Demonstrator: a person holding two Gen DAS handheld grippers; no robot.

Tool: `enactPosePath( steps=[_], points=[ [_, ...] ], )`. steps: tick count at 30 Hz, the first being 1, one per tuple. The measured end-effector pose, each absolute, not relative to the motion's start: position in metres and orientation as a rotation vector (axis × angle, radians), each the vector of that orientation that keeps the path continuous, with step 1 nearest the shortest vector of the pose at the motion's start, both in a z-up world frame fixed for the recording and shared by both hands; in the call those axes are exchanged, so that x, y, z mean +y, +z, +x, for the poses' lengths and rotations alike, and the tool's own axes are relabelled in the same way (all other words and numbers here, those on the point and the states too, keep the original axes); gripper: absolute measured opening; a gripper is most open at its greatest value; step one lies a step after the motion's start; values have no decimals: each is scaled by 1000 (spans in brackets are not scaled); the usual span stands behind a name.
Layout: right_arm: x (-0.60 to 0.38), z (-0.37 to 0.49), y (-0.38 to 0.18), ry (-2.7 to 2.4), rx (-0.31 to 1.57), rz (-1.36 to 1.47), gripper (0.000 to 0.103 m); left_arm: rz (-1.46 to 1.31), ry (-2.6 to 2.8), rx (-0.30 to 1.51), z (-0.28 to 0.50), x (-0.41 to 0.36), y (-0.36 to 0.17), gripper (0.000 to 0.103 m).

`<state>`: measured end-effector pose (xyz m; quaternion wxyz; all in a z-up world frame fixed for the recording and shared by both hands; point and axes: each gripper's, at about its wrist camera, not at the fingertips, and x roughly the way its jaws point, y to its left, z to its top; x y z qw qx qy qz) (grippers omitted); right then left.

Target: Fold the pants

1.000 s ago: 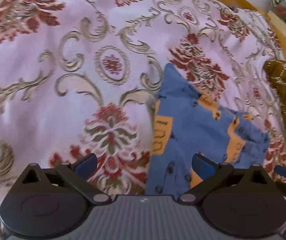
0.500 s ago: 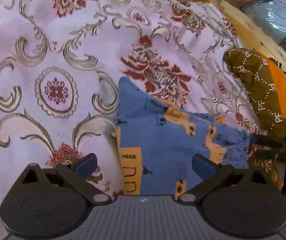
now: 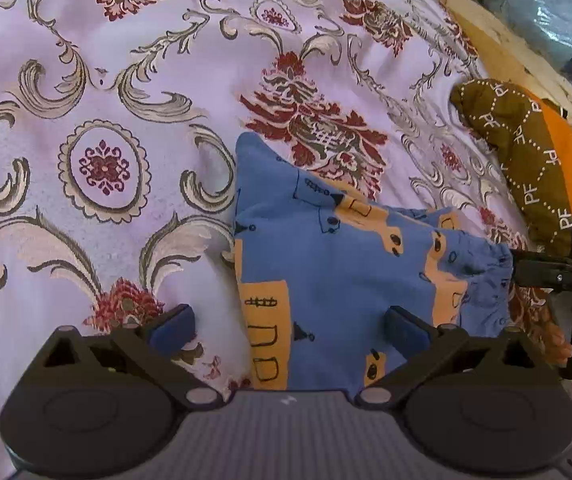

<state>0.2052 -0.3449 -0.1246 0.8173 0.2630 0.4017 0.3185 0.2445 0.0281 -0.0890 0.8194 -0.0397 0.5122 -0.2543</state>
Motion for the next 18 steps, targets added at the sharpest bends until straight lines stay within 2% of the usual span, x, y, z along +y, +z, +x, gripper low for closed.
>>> enactPosePath(
  steps=[2,4,7,9,10,13,18],
  points=[
    [-341,204,-124,691,859,560,99,-82,-541,1096,244,28,-90,103],
    [-338,203,-125,691,869,553,89,-85,-543,1100,245,29,-90,103],
    [-338,201,-126,643,875,539,74,-92,-554,1111,247,31,-91,103],
    [-340,200,-128,598,884,535,55,-100,-562,1120,248,32,-92,103],
    [-342,199,-129,577,885,550,51,-107,-565,1123,249,33,-92,103],
    [-349,195,-135,554,870,628,49,-143,-571,1134,251,38,-93,103],
    [-351,190,-138,556,846,664,51,-203,-576,1152,254,46,-94,103]
  ],
)
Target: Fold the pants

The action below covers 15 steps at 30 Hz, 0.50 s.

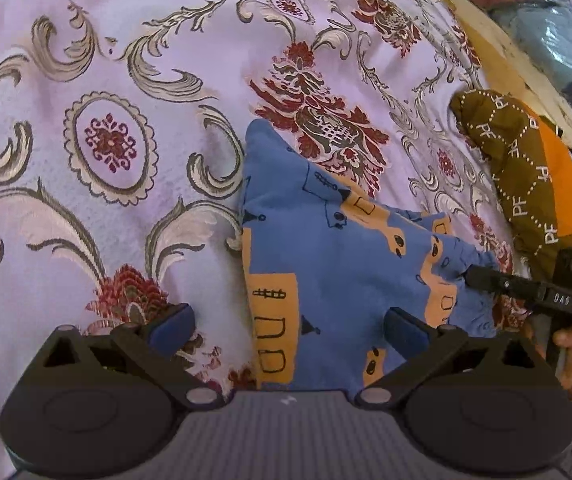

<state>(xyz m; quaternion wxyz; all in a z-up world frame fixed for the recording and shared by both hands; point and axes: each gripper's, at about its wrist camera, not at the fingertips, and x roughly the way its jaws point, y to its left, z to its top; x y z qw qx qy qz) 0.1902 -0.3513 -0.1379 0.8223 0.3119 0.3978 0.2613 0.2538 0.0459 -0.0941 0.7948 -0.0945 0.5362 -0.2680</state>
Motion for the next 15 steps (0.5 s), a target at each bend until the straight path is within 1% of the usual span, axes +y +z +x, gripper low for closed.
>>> enactPosePath(
  steps=[3,4,5,6,8,9,11,13,15],
  points=[
    [-354,189,-140,558,838,692,50,-232,-575,1164,255,50,-94,102],
    [-354,188,-140,551,835,687,48,-237,-568,1165,255,50,-93,98],
    [-352,187,-139,537,839,669,40,-233,-553,1162,254,52,-92,95],
    [-349,187,-138,526,846,651,36,-227,-537,1158,253,52,-91,91],
    [-345,185,-134,509,842,629,34,-225,-529,1152,252,53,-90,89],
    [-343,184,-133,502,840,619,32,-219,-528,1150,252,52,-89,86],
    [-339,181,-131,485,829,602,30,-207,-536,1146,251,50,-88,77],
    [-337,178,-131,466,816,610,29,-205,-564,1148,249,48,-88,56],
    [-335,174,-130,444,803,611,27,-218,-585,1158,249,46,-89,46]
  ],
)
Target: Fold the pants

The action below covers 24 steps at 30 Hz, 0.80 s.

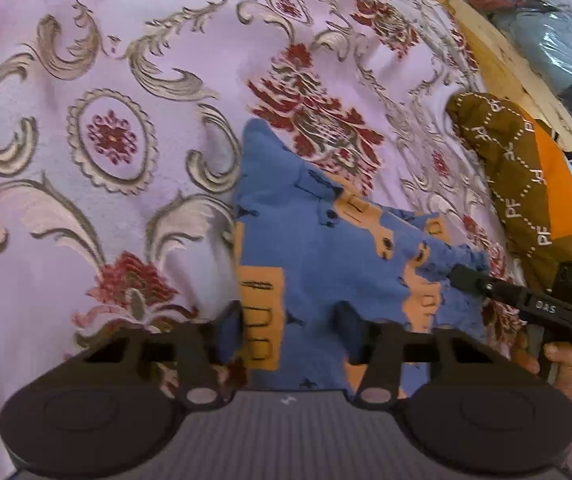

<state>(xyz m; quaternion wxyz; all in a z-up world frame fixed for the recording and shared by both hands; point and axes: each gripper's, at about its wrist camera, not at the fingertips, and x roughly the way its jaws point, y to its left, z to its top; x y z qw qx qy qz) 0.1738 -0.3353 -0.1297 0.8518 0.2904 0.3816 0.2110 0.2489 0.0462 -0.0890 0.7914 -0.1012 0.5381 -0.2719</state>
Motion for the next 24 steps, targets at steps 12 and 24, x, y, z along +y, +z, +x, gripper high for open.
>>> enactPosePath(
  steps=[12,24],
  points=[
    [-298,157,-104,350,733,346,22,-127,-562,1094,238,38,-75,12],
    [-285,144,-90,299,685,253,21,-77,-581,1031,230,34,-63,7]
  ],
)
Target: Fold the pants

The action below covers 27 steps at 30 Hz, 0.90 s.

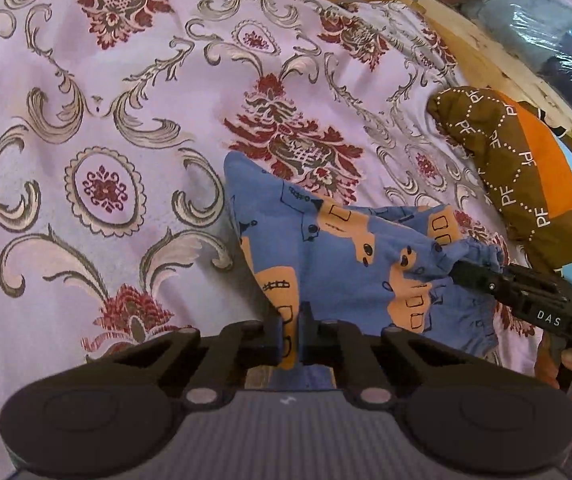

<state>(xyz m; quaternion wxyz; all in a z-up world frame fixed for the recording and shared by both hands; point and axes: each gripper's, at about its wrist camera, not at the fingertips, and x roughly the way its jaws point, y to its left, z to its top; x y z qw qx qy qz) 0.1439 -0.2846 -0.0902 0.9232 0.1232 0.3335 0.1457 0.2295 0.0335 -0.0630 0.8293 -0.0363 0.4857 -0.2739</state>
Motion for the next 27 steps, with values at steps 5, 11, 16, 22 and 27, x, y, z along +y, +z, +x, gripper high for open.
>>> enactPosePath(
  steps=[5,11,16,22,27],
  points=[
    [-282,140,-82,290,650,219,21,-58,-587,990,224,30,-55,6],
    [-290,144,-69,273,604,211,21,-76,-582,962,225,19,-39,6],
    [-303,165,-55,263,577,205,21,-92,-565,940,242,4,-27,6],
    [-316,209,-45,258,575,193,21,-172,-556,896,280,-2,-23,6],
    [-320,242,-48,262,608,187,21,-248,-557,883,305,3,-35,6]
  ],
)
